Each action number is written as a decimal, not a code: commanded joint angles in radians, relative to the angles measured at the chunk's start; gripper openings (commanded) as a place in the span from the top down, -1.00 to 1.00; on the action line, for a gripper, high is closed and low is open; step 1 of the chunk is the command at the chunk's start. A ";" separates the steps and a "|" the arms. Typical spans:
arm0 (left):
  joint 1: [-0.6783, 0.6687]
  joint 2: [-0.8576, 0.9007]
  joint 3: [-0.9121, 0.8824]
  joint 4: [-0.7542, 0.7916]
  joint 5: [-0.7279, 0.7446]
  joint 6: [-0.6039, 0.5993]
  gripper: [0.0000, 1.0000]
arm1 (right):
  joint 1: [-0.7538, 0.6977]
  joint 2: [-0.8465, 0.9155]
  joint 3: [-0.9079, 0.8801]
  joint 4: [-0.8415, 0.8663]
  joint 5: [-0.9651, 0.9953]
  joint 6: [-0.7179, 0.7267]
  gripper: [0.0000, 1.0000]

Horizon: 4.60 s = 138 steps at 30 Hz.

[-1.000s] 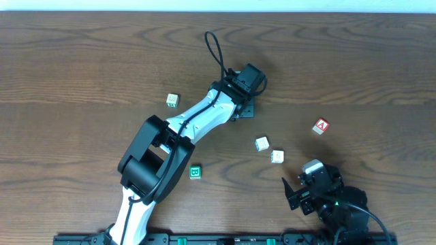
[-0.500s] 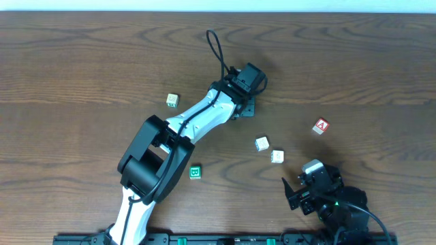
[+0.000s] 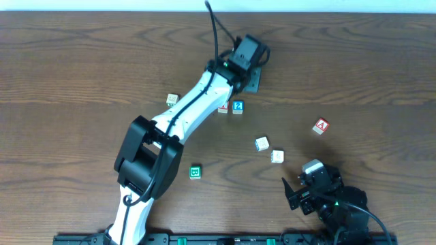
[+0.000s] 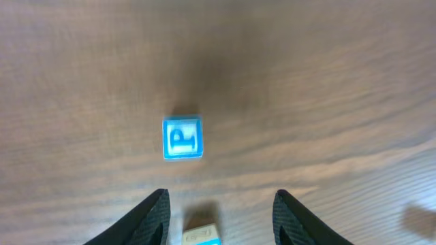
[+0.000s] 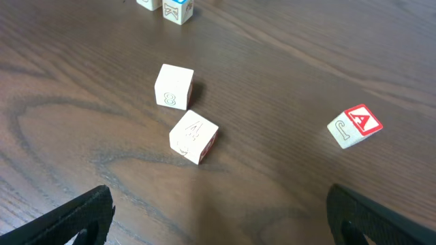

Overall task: Spell out Ai2
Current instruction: 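Retract the left arm back toward the left side, then reach the right gripper to the red 'A' block and grasp it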

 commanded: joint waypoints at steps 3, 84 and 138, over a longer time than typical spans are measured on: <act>0.037 -0.101 0.108 -0.122 -0.117 0.064 -0.01 | -0.006 -0.006 -0.014 -0.002 -0.008 -0.011 -0.98; 0.727 -0.406 0.058 -0.359 0.280 0.304 -0.40 | -0.195 1.593 1.030 -0.054 0.037 0.740 -0.98; 0.729 -0.406 0.018 -0.326 0.312 0.323 -0.40 | -0.204 1.918 1.047 -0.084 0.228 0.860 0.25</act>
